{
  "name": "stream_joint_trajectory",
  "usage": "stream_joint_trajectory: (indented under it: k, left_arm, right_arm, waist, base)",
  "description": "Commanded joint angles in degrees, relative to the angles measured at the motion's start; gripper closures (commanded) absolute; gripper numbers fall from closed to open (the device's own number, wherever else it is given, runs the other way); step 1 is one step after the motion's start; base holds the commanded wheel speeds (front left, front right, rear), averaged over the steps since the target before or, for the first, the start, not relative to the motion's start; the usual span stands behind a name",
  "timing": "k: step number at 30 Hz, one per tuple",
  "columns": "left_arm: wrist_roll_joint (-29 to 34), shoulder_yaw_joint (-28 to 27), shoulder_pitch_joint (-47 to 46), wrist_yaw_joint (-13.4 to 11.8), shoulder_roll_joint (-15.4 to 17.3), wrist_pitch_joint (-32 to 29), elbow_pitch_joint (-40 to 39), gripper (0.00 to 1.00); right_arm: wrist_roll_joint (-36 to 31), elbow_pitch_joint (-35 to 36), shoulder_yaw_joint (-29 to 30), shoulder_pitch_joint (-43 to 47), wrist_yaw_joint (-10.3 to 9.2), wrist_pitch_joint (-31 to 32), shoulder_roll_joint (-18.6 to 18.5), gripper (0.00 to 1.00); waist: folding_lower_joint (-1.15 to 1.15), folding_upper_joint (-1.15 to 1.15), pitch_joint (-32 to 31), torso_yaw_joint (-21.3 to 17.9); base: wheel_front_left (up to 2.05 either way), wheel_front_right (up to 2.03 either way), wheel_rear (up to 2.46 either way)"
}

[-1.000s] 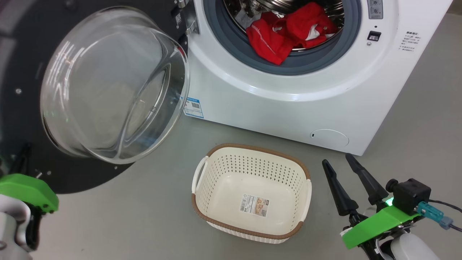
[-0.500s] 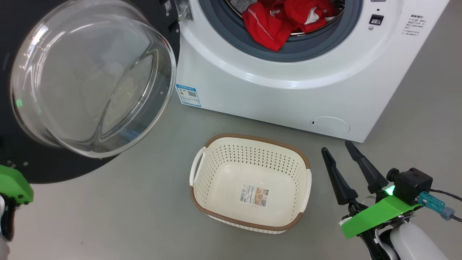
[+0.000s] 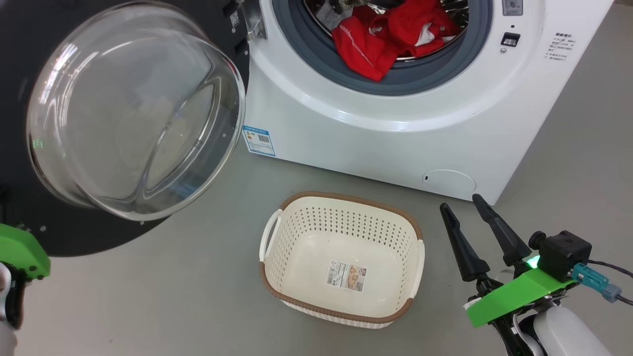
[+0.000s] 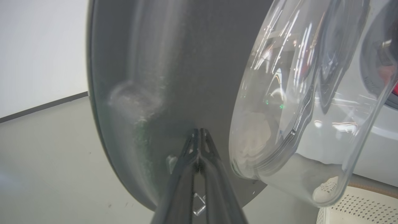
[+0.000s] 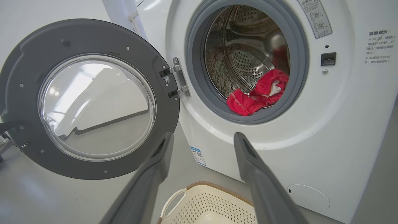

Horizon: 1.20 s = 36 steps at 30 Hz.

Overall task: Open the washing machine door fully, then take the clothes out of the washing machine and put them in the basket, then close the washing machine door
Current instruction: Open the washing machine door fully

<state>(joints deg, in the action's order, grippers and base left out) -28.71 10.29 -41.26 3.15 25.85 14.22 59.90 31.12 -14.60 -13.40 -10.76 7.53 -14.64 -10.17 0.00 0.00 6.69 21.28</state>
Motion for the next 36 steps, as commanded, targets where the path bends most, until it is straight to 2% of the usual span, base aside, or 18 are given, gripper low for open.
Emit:
stream_joint_trajectory:
  k: [1, 7, 17, 18, 19, 21, 22, 23, 36]
  left_arm:
    - [0.7, -1.7, -0.7, 0.2, 3.5, 0.8, -1.9, 1.0]
    - [0.7, -2.6, 2.3, 0.7, 3.0, 0.8, -6.3, 1.0]
    - [0.3, -4.9, 10.3, 1.5, 0.2, 0.8, -17.2, 1.0]
    - [0.4, -5.0, 11.1, 1.4, -0.1, 0.8, -18.6, 0.9]
    - [0.4, -5.1, 11.9, 1.4, -0.4, 0.8, -20.0, 0.75]
    - [0.5, -5.4, 13.6, 1.1, -1.1, 0.8, -22.7, 0.39]
    - [0.5, -5.4, 14.4, 0.9, -1.4, 0.8, -24.1, 0.15]
    - [0.5, -5.5, 15.3, 0.6, -1.8, 0.8, -25.4, 0.0]
    - [0.4, -3.6, 25.7, -3.5, -6.3, 0.3, -42.8, 0.0]
  right_arm:
    - [0.0, 1.3, -0.7, -0.4, -0.04, -0.4, 0.1, 0.0]
    - [0.2, 1.2, -0.6, 0.3, -0.04, -0.4, 0.2, 0.0]
    - [0.2, 1.6, -0.2, 1.3, -0.04, -0.4, -0.1, 0.0]
    - [0.2, 1.6, -0.2, 1.4, -0.04, -0.4, -0.2, 0.0]
    - [0.1, 1.7, -0.2, 1.6, -0.04, -0.4, -0.2, 0.0]
    - [0.0, 1.8, -0.1, 2.0, -0.04, -0.4, -0.3, 0.0]
    - [-0.1, 1.8, 0.1, 2.1, -0.04, -0.4, -0.3, 0.0]
    - [-0.2, 1.8, 0.1, 2.2, -0.04, -0.4, -0.4, 0.0]
    - [-0.6, 3.3, -1.0, 2.2, -0.04, -0.4, -2.0, 0.0]
  waist:
    - [0.0, 0.0, -0.4, -0.2]
    - [0.0, 0.0, -1.6, -0.4]
    - [0.0, 0.0, -4.4, -1.4]
    - [0.0, 0.0, -4.7, -1.6]
    - [0.0, 0.0, -5.0, -1.9]
    - [0.0, 0.0, -5.6, -2.6]
    - [0.0, 0.0, -5.8, -3.0]
    - [0.0, 0.0, -6.1, -3.5]
    - [0.0, 0.0, -7.6, -11.7]
  base:
    - [0.0, 0.0, 0.0]
    - [0.0, 0.0, 0.0]
    - [0.0, 0.0, 0.0]
    - [0.0, 0.0, 0.0]
    - [0.0, 0.0, 0.0]
    - [0.0, 0.0, 0.0]
    - [0.0, 0.0, 0.0]
    - [0.0, 0.0, 0.0]
    - [0.0, 0.0, 0.0]
